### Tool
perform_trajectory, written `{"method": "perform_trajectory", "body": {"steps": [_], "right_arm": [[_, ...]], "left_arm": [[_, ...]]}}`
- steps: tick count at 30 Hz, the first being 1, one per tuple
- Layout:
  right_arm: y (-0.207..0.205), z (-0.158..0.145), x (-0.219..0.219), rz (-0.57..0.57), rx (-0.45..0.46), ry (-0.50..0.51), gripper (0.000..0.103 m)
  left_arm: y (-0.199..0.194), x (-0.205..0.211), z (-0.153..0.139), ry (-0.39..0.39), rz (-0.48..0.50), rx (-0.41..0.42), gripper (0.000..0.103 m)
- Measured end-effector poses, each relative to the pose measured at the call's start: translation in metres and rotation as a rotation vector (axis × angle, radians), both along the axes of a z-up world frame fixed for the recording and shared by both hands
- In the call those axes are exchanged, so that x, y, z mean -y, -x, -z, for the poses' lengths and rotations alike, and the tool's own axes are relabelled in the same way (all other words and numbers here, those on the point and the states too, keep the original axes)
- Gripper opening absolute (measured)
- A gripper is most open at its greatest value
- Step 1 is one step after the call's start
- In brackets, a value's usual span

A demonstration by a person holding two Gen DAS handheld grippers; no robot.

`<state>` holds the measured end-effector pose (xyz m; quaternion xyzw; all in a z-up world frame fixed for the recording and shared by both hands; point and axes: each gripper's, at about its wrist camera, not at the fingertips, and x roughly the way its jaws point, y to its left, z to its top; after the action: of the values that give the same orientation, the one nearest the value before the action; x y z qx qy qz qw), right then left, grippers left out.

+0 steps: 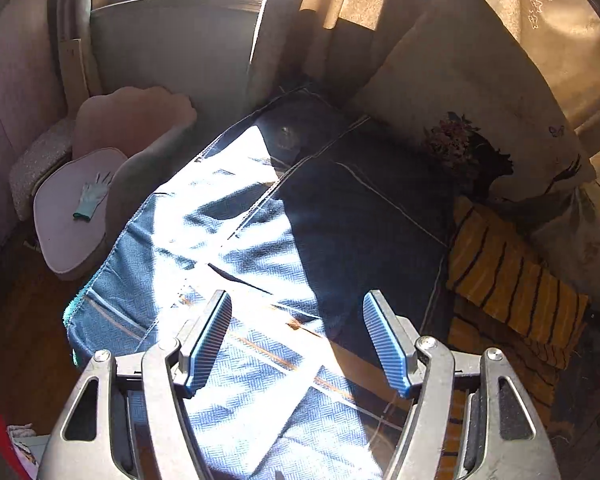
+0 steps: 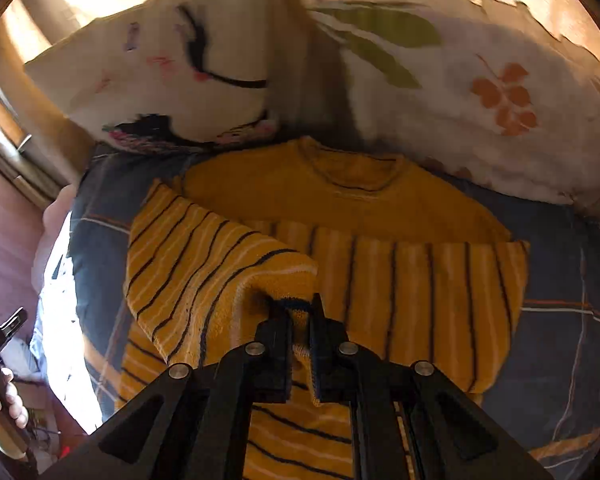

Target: Fold small clothes

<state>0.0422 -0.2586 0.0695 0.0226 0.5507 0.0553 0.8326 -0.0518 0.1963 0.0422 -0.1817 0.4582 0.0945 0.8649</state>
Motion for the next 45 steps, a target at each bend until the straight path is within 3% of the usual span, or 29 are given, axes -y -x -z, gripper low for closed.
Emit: {"method": "perform_trajectory", "body": {"steps": [2,4,6,7,10,15,17,19,22,23,24,25,29,32,34,36,38,39,45], "right_arm": [[-0.009,0.022,0.043,0.076,-0.031,0.055,0.008],[-0.019,0.048,0.076,0.137,-0.068,0.092,0.016],[-0.018,0.050,0.099,0.220,-0.051,0.085,0.031],[-0.013,0.043,0.107,0.257,-0.017,0.060,0.032],[0.007,0.022,0.109,0.266,0.074,-0.061,0.032],[0.025,0.024,0.094,0.246,0.113,-0.086,0.034],[0.033,0.029,0.097,0.272,0.128,-0.068,0.039],[0.033,0.041,0.105,0.303,0.110,-0.091,0.054],[0.021,0.062,0.119,0.333,0.079,-0.112,0.055],[0.016,0.068,0.122,0.319,0.067,-0.164,0.052],[0.009,0.073,0.124,0.291,0.036,-0.242,0.026],[0.004,0.077,0.124,0.271,0.008,-0.288,0.005],[-0.007,0.070,0.142,0.310,0.031,-0.310,0.005],[-0.016,0.088,0.163,0.423,-0.029,-0.175,0.006],[-0.011,0.090,0.171,0.445,-0.032,-0.149,0.007],[0.004,0.079,0.171,0.440,-0.001,-0.169,0.011],[0.027,0.068,0.165,0.390,0.006,-0.203,0.030],[0.040,0.065,0.162,0.368,0.005,-0.216,0.047],[0.122,0.086,0.152,0.310,-0.090,-0.244,0.051]], "left_arm": [[-0.010,0.025,0.001,-0.007,0.048,-0.007,0.068],[-0.019,0.051,0.004,-0.031,0.096,-0.018,0.068],[-0.027,0.076,0.006,-0.042,0.142,-0.030,0.068],[-0.030,0.087,0.006,-0.042,0.163,-0.035,0.068],[-0.044,0.119,0.012,-0.059,0.219,-0.053,0.068],[-0.076,0.174,0.020,-0.085,0.323,-0.071,0.068],[-0.088,0.194,0.017,-0.055,0.372,-0.049,0.068],[-0.103,0.213,0.017,-0.055,0.401,-0.028,0.068],[-0.133,0.234,0.032,-0.108,0.410,-0.044,0.068],[-0.142,0.238,0.039,-0.132,0.406,-0.060,0.068],[-0.150,0.242,0.046,-0.156,0.405,-0.075,0.068],[-0.156,0.246,0.054,-0.188,0.398,-0.095,0.068],[-0.170,0.243,0.081,-0.221,0.367,-0.171,0.068],[-0.172,0.237,0.087,-0.203,0.355,-0.175,0.071],[-0.169,0.235,0.084,-0.218,0.361,-0.174,0.071],[-0.158,0.228,0.076,-0.206,0.366,-0.164,0.071],[-0.140,0.218,0.070,-0.160,0.374,-0.157,0.071],[-0.128,0.212,0.069,-0.135,0.379,-0.158,0.071],[-0.058,0.179,0.085,-0.018,0.384,-0.223,0.071]]}}
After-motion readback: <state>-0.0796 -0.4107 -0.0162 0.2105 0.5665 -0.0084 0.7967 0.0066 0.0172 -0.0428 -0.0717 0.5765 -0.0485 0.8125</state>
